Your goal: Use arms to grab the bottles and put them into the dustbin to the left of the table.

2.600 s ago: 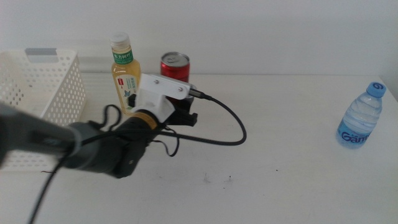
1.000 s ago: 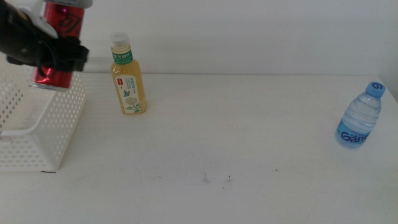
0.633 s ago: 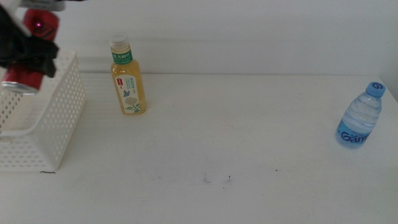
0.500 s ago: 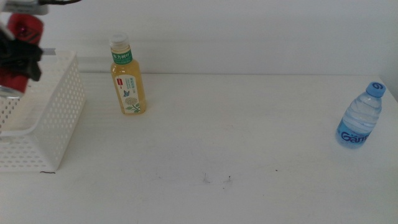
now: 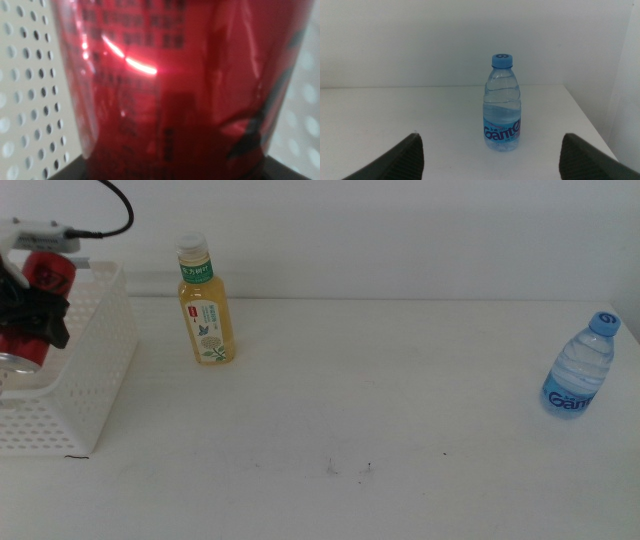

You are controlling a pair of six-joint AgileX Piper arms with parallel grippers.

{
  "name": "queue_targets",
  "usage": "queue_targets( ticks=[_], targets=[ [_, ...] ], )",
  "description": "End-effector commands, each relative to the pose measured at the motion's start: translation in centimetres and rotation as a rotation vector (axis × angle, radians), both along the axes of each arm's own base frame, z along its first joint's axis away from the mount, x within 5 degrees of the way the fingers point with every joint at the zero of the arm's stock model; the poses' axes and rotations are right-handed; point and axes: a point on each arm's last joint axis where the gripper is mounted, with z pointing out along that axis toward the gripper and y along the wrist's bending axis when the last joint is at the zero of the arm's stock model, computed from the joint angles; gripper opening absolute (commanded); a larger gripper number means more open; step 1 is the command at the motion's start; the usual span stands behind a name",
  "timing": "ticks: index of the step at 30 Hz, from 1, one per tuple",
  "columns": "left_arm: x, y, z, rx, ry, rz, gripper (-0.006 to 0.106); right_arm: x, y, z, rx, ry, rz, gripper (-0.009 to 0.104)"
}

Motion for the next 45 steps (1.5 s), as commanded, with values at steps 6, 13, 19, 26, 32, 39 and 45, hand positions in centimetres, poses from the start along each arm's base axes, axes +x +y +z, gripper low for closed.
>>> queue_targets(
  ticks=[6, 13, 19, 26, 32, 39, 45],
  targets=[
    [1.3, 0.2, -2.2, -0.014, 0.001, 0.005, 0.012, 0.0, 0.0, 0.0, -0.01, -0.011, -0.004, 0.091],
    [1.7, 0.4, -3.1, -0.003, 0.005, 0.005, 0.038, 0.0, 0.0, 0.0, -0.01, -0.011, -0.004, 0.091],
    [1.7, 0.5, -3.1, 0.007, 0.001, 0.004, 0.086, 0.0, 0.0, 0.0, -0.01, -0.011, -0.004, 0.091],
    [1.0, 0.2, -0.5, -0.003, -0.045, 0.03, 0.094, 0.0, 0.0, 0.0, -0.01, -0.011, -0.004, 0.091],
    [-2.1, -1.6, 5.2, 0.007, -0.19, 0.061, 0.094, 0.0, 0.0, 0.0, -0.01, -0.011, -0.004, 0.091],
    [-8.5, -7.2, 7.8, 0.036, -0.499, 0.041, 0.094, 0.0, 0.0, 0.0, -0.01, -0.011, -0.004, 0.091],
    [-14.0, -11.5, 5.2, -0.047, -0.732, 0.029, 0.094, 0.0, 0.0, 0.0, -0.01, -0.011, -0.004, 0.091]
  ],
)
